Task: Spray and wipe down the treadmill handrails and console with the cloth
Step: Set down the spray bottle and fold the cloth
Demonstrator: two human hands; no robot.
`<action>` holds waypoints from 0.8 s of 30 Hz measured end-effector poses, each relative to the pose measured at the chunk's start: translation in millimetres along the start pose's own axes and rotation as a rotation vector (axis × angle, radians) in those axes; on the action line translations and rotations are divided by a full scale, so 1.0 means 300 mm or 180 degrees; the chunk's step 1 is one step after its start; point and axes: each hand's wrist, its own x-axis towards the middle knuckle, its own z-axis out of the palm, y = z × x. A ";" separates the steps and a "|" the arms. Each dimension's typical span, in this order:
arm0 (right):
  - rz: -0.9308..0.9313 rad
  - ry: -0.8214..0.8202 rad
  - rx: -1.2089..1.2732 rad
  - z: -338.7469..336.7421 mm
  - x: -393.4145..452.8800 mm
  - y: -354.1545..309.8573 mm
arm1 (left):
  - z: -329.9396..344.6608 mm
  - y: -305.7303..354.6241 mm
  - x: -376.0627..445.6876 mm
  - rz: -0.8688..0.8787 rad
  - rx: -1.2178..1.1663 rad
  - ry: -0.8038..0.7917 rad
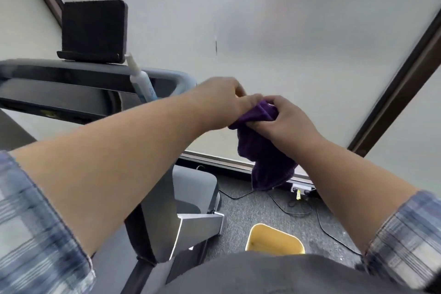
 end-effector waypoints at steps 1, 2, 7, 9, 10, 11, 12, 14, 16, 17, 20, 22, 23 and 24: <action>-0.0011 0.0050 -0.0012 -0.016 -0.003 0.000 | 0.046 0.030 0.007 -0.0459 -0.0240 -0.0613; -0.0018 0.0071 -0.0031 -0.034 -0.008 0.000 | 0.090 0.050 0.014 -0.0862 -0.0747 -0.1081; 0.0158 -0.0138 0.0049 -0.121 -0.052 0.055 | 0.288 0.069 0.034 -0.1284 -0.3271 -0.1412; 0.0337 -0.0345 0.0376 -0.166 -0.066 0.095 | 0.341 0.072 0.048 -0.1146 -0.3520 -0.1072; 0.0441 -0.0375 0.0598 -0.193 -0.070 0.119 | 0.363 0.074 0.056 -0.1061 -0.3530 -0.0961; 0.0579 -0.0361 0.0815 -0.220 -0.074 0.146 | 0.381 0.074 0.063 -0.0982 -0.3548 -0.0901; 0.0775 -0.0358 0.1020 -0.248 -0.077 0.175 | 0.396 0.077 0.066 -0.0926 -0.3596 -0.0877; 0.1230 -0.0577 0.1292 -0.290 -0.093 0.234 | 0.421 0.090 0.068 -0.0874 -0.3795 -0.0874; 0.1471 -0.0868 0.1375 -0.303 -0.119 0.290 | 0.448 0.097 0.067 -0.0838 -0.3952 -0.0873; 0.1493 -0.0892 0.1346 -0.304 -0.131 0.311 | 0.461 0.095 0.068 -0.0819 -0.3974 -0.0867; 0.1478 -0.0413 0.1590 -0.311 -0.146 0.334 | 0.481 0.079 0.073 -0.0815 -0.3989 -0.0779; 0.1549 -0.0022 0.1929 -0.331 -0.143 0.345 | 0.480 0.059 0.076 -0.0890 -0.3974 -0.0782; 0.1576 0.0112 0.2037 -0.340 -0.141 0.353 | 0.479 0.049 0.076 -0.0931 -0.3949 -0.0838; 0.1584 0.0199 0.2076 -0.345 -0.142 0.361 | 0.478 0.040 0.075 -0.0951 -0.3905 -0.0935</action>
